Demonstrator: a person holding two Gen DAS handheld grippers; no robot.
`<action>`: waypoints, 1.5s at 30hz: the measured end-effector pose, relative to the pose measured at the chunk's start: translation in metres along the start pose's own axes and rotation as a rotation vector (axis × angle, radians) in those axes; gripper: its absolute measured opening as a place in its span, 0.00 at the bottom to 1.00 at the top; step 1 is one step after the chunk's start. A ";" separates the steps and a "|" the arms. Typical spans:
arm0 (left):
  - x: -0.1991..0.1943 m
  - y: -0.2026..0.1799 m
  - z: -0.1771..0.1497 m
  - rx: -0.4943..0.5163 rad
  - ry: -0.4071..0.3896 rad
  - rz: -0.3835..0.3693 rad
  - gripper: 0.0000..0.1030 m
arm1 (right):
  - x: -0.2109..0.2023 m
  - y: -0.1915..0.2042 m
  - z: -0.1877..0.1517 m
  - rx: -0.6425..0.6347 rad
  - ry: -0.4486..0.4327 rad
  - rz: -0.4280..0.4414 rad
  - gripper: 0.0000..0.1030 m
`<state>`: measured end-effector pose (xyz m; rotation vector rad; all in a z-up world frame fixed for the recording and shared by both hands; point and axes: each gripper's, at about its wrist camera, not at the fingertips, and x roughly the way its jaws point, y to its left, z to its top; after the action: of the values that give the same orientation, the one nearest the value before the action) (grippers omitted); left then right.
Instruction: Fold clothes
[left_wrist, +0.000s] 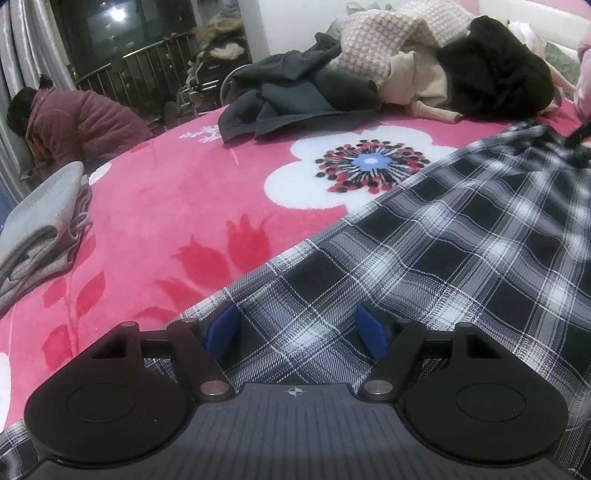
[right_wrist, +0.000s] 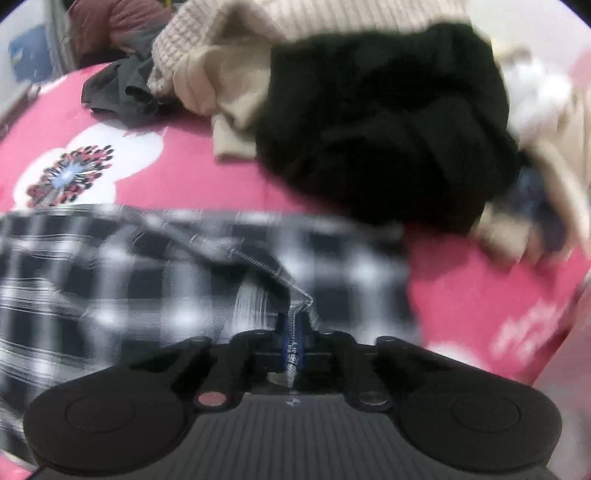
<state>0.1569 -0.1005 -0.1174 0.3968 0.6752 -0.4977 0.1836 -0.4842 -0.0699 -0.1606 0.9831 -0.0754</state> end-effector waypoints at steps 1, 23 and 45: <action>0.000 0.000 0.000 0.000 0.000 0.000 0.70 | 0.001 0.000 0.006 -0.029 -0.012 -0.035 0.02; 0.002 -0.001 0.003 0.012 0.000 0.010 0.71 | 0.082 -0.033 0.034 -0.348 -0.013 -0.385 0.00; 0.004 -0.004 0.006 0.024 0.003 0.031 0.73 | 0.005 -0.119 -0.018 0.601 0.048 0.215 0.47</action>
<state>0.1603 -0.1084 -0.1166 0.4304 0.6656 -0.4764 0.1724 -0.6042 -0.0636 0.4993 0.9811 -0.1736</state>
